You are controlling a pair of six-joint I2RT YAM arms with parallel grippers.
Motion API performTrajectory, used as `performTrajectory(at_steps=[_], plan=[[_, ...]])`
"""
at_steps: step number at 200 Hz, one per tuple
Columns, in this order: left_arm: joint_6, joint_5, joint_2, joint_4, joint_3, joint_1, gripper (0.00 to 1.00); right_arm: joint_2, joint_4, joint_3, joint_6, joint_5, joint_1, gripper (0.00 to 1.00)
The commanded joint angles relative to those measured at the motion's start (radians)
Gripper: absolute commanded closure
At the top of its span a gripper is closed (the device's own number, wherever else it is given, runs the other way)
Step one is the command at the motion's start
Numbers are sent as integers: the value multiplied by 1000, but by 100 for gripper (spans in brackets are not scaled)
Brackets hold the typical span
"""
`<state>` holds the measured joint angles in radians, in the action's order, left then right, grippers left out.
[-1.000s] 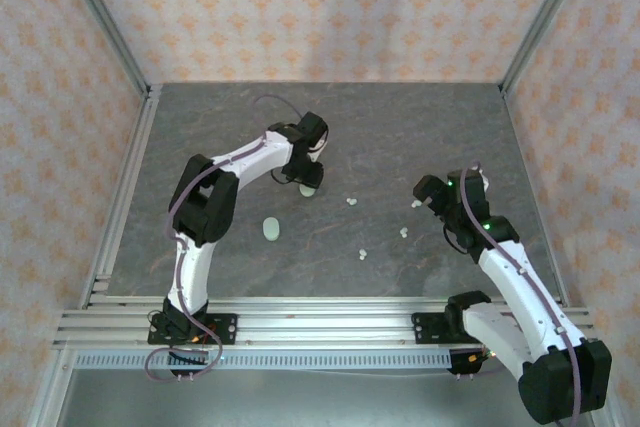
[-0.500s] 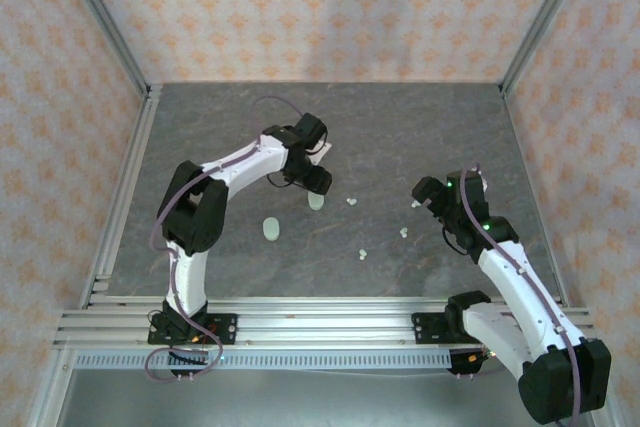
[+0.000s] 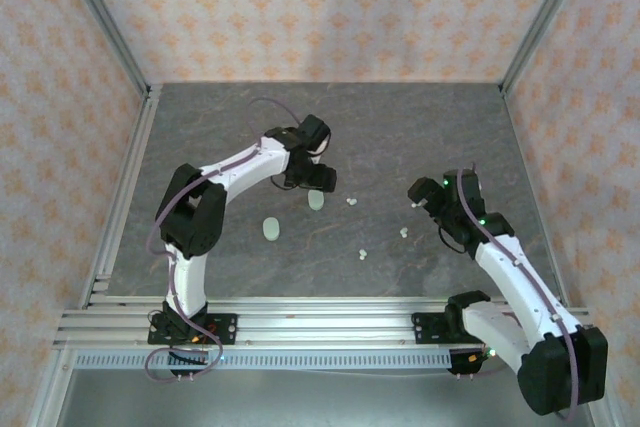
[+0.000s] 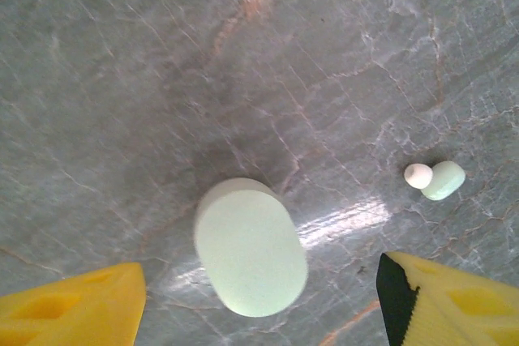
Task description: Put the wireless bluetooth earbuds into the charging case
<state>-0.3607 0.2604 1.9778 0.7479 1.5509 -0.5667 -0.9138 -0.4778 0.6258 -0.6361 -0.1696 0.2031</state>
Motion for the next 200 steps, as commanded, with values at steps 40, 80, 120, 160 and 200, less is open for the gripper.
performTrajectory(at_steps=[40,80,120,160,200], plan=[[-42,-62,124,35,42,-5,31,-1,8,-18,-11,-6,7,0],[3,-37,182,24,61,-5,43,0,16,-27,-17,-2,6,0],[242,38,170,60,98,-5,62,-2,20,-20,-14,-1,7,0],[498,198,140,120,129,1,64,-2,21,-15,-18,-11,7,0],[648,164,146,150,111,-1,63,-3,27,-29,-20,-13,7,0]])
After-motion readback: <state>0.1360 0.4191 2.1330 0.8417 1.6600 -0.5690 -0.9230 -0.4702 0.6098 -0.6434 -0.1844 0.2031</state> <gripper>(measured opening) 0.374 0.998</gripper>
